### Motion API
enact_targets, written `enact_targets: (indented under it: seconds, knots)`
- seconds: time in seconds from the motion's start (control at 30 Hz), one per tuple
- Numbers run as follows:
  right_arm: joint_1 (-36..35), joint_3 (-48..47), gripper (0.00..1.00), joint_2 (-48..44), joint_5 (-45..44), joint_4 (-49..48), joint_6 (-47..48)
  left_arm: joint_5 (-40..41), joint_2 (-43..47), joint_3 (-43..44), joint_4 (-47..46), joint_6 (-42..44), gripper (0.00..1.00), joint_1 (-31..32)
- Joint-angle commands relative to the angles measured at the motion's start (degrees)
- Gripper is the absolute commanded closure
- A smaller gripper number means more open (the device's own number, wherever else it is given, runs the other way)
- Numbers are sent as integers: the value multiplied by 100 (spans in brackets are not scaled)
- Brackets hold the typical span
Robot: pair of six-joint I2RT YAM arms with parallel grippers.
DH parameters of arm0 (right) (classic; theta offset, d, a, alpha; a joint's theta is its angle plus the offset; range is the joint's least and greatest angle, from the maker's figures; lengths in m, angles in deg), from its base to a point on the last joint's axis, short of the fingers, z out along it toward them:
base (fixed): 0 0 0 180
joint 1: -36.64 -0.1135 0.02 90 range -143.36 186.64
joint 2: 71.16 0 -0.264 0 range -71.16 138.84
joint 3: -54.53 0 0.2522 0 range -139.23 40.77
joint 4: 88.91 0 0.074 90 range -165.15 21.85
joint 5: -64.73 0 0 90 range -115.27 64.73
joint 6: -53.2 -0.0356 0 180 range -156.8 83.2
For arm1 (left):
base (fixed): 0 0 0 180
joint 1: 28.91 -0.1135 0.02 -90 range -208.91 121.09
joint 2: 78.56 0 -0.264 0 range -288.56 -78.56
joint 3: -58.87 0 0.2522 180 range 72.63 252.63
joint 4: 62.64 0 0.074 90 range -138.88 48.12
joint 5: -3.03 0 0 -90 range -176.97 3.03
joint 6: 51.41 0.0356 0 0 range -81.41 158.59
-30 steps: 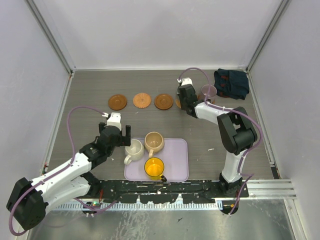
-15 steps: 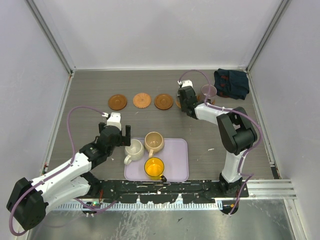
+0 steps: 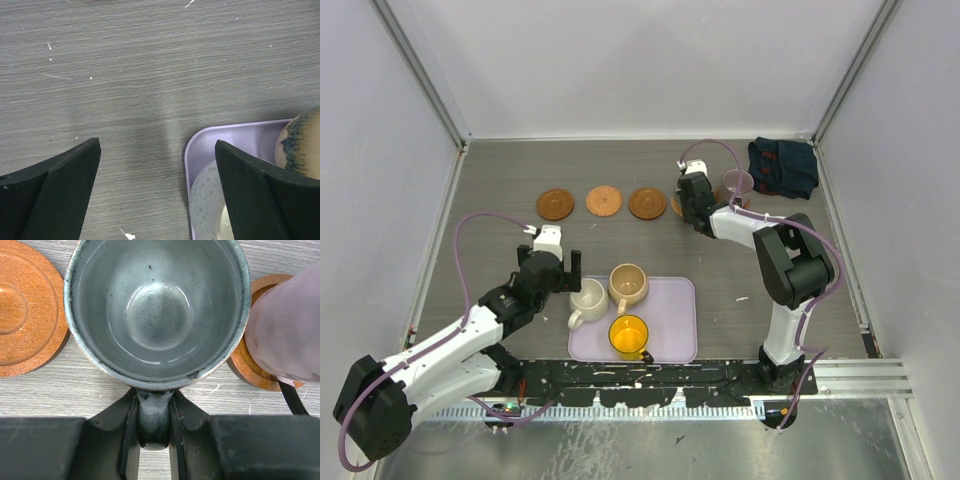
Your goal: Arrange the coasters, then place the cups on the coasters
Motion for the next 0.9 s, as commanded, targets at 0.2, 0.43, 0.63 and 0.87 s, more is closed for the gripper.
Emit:
enact_targets:
  seconds: [0.2,0.43,0.63,0.87]
  knots:
    - [29,-158,99,-94,-121,-422,-150,32,81,53,-315,-73,2,-34]
    - [28,-181,91,-153,-58,-331,-158,41,28,49,-338,-108,2,-32]
    - [27,-220,82,-143,-20,-272,-136,41,-10,35,-376,-121,2,-39]
    - [17,-276,71,-160,-1,-219,-139,41,-16,32,-376,-130,2,-41]
